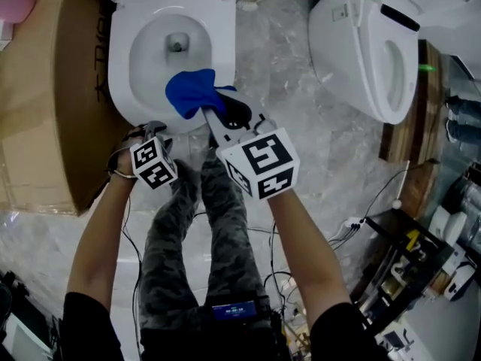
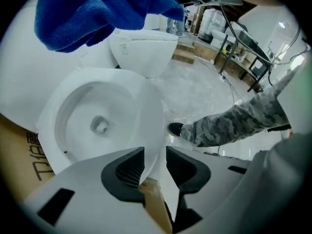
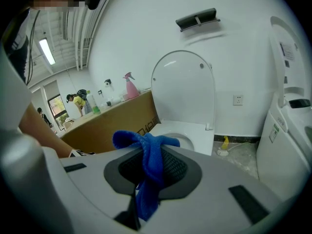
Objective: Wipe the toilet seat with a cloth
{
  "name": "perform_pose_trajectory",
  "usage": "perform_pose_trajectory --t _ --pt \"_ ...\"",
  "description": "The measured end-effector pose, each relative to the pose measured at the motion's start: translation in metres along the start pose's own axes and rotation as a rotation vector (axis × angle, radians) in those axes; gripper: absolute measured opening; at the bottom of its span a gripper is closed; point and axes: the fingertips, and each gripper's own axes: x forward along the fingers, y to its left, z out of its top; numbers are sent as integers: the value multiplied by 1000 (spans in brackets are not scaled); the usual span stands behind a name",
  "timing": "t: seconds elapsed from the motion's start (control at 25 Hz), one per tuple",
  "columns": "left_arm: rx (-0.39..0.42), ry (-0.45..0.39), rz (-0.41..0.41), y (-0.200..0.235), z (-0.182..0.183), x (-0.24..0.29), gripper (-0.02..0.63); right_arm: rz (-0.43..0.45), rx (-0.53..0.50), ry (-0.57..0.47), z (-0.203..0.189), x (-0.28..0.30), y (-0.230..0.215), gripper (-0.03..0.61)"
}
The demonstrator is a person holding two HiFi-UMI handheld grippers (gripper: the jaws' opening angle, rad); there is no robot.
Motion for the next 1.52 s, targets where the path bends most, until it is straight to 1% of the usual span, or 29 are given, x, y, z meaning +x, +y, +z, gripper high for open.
perform_pose_trajectory --t 0.08,0.16,0.32,0.44,0.52,0.68,0.84,0.96,1.08,1.2,1.4,1.52 --pt "-54 -24 -4 2 2 -8 108 -12 -7 7 6 7 -8 66" --pt "-102 -60 20 10 6 -19 65 -19 -9 15 11 16 -15 66" --pt "-202 -129 86 39 17 -37 28 -11 -4 37 22 37 -26 66" --pt "-296 -180 141 68 23 -50 12 13 18 55 31 54 -33 66" --pt "-365 -210 161 86 28 -58 12 24 19 65 40 65 -38 66" --pt "-515 -271 194 123 41 -75 12 33 -24 97 55 86 -52 66" --pt "-652 -310 247 161 49 -87 12 55 -63 118 70 107 -64 66" --pt "-713 -323 282 189 53 -91 12 66 -103 123 82 126 -72 65" --pt "-775 -360 308 215 60 -96 11 75 -153 140 90 146 -79 66" --pt "-838 -390 322 237 58 -98 12 68 -173 163 92 167 -81 66" --pt "-883 -428 308 271 57 -91 11 16 -183 187 93 201 -92 66" --pt "-908 -446 305 283 51 -91 12 -35 -193 196 94 218 -101 66"
